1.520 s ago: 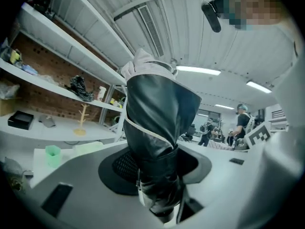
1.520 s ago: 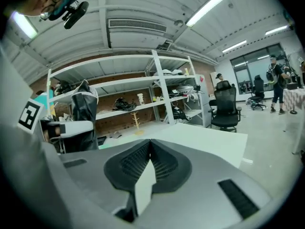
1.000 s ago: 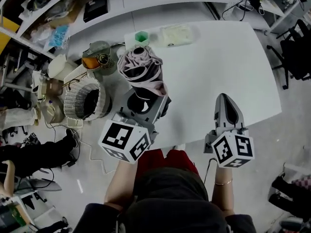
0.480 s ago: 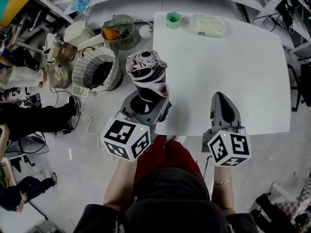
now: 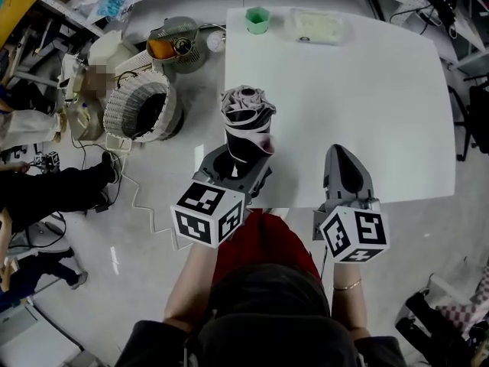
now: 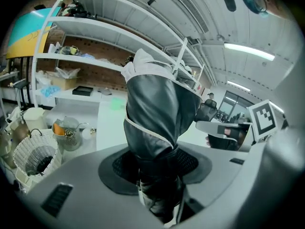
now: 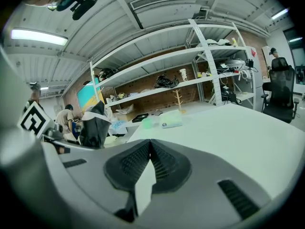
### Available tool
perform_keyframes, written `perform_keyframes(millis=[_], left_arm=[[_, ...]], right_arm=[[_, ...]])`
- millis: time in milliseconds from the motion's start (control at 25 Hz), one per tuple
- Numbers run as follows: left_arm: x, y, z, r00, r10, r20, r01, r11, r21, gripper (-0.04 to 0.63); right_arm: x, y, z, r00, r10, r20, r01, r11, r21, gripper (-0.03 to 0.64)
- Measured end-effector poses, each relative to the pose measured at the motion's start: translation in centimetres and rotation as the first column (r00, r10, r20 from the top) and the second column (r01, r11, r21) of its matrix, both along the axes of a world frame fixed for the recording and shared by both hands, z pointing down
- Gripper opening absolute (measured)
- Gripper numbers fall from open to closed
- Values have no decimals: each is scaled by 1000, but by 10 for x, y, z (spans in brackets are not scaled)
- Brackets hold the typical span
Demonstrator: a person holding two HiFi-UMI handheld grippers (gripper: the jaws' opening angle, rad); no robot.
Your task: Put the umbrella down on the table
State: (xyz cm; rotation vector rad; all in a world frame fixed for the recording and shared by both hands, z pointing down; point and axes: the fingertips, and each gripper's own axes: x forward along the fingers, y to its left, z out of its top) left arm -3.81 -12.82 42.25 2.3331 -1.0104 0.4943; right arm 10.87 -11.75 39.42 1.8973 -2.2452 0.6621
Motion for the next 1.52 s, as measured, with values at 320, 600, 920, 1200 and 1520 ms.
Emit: perform_keyframes(millis=[320, 600, 920, 1200, 1520], left_arm=[[38, 1, 32, 995, 62, 80, -57, 997, -58, 198], [56, -6, 48, 986, 109, 127, -98, 991, -89, 198], [82, -21, 59, 976, 168, 142, -152, 982, -115, 199], [99, -31, 71, 967, 204, 150, -185, 973, -136, 199], [111, -43, 85, 958, 230, 173, -205, 967, -150, 199]], right_arm=[[32, 7, 12, 1000, 30, -9, -30, 999, -12, 18], [40, 9, 20, 999, 53, 11, -52, 998, -29, 18], [62, 4, 18, 994, 107, 5, -106, 994, -32, 18], [73, 1, 25, 989, 146, -4, -146, 988, -50, 18], [73, -5, 33, 986, 166, -15, -167, 983, -73, 18]])
